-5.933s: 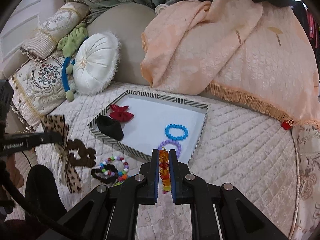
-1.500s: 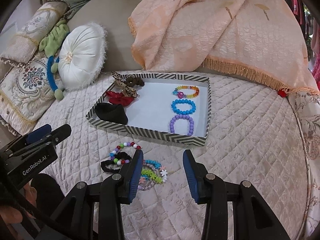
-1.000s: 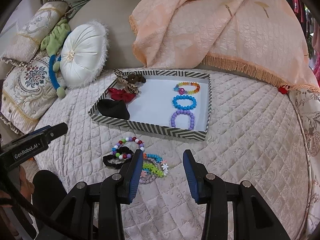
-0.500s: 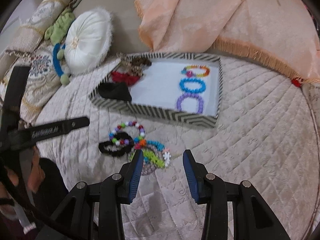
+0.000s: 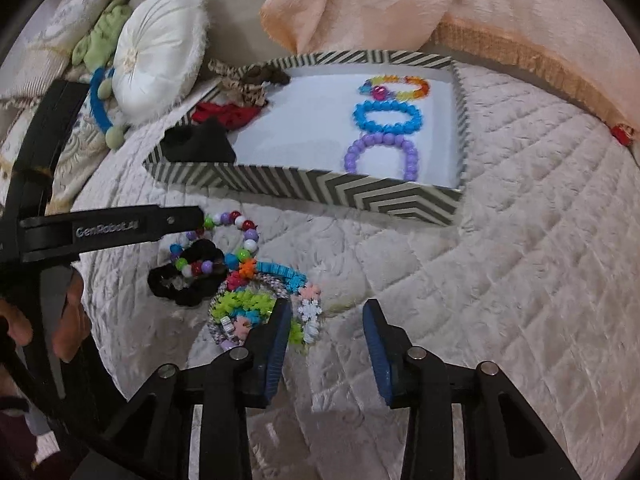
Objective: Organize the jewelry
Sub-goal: 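Grasp the multicolor bead bracelet with the left tool while the right tool grasps the flower bracelet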
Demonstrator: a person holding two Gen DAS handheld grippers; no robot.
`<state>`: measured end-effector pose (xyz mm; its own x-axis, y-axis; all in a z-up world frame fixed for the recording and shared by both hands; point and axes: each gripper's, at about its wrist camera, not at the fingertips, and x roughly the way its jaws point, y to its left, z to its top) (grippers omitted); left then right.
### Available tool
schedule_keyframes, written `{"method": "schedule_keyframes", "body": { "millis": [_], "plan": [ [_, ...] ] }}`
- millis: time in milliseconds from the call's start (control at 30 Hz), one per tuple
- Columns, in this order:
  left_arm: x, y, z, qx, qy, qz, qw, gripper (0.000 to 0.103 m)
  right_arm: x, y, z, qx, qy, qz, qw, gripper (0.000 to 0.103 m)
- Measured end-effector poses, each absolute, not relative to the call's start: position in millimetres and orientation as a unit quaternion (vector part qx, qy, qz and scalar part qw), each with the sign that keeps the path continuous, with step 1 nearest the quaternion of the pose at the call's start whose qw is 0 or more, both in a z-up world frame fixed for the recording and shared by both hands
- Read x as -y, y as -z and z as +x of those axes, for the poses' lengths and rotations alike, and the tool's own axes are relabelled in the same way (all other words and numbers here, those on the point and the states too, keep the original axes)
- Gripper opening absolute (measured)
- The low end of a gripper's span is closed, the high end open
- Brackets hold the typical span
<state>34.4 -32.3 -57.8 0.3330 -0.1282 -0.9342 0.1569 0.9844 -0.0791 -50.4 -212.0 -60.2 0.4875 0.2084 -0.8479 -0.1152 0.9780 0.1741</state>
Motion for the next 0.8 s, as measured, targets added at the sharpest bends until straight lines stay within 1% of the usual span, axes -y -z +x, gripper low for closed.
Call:
{"method": "schedule_keyframes", "body": {
  "millis": [133, 300, 367, 400, 433, 467, 500, 533, 667, 800],
  "plan": [
    [41.9, 67.1, 39.3, -0.576, 0.074, 0.043, 0.813, 0.059, 207.1, 63.8, -44.3, -0.505, -0.091, 0.021, 0.858, 0.034],
    [47.6, 69.8, 40.6, -0.569, 0.073, 0.061, 0.817, 0.059, 189.8, 67.7, -44.4, -0.506, -0.103, -0.05, 0.855, 0.033],
    [48.9, 71.2, 43.2, -0.566, 0.073, 0.063, 0.819, 0.058, 190.8, 69.6, -39.8, -0.5, -0.102, -0.048, 0.858, 0.031],
    [50.5, 70.8, 43.3, -0.565, 0.075, 0.062, 0.819, 0.057, 192.2, 69.4, -38.2, -0.497, -0.102, -0.043, 0.861, 0.027],
    [49.9, 70.6, 43.6, -0.564, 0.079, 0.059, 0.82, 0.045, 193.4, 68.4, -38.2, -0.495, -0.104, -0.04, 0.862, 0.019],
    [47.9, 69.1, 43.5, -0.56, 0.081, 0.056, 0.822, 0.038, 192.9, 67.3, -37.8, -0.494, -0.106, -0.037, 0.862, 0.013],
    [43.5, 67.0, 43.9, -0.556, 0.077, 0.051, 0.826, 0.02, 193.9, 64.5, -39.8, -0.492, -0.109, -0.035, 0.863, 0.013],
    [39.1, 65.4, 45.7, -0.557, 0.079, 0.039, 0.826, 0.012, 195.1, 61.5, -42.4, -0.49, -0.111, -0.032, 0.864, 0.013],
    [14.3, 57.7, 47.1, -0.569, 0.089, -0.021, 0.817, 0.009, 205.8, 30.2, -58.7, -0.455, -0.122, 0.009, 0.882, 0.013],
    [5.7, 33.4, 36.9, -0.551, 0.108, -0.034, 0.827, 0.008, 208.0, -2.3, -71.6, -0.422, -0.131, 0.024, 0.897, 0.013]
  ]
}}
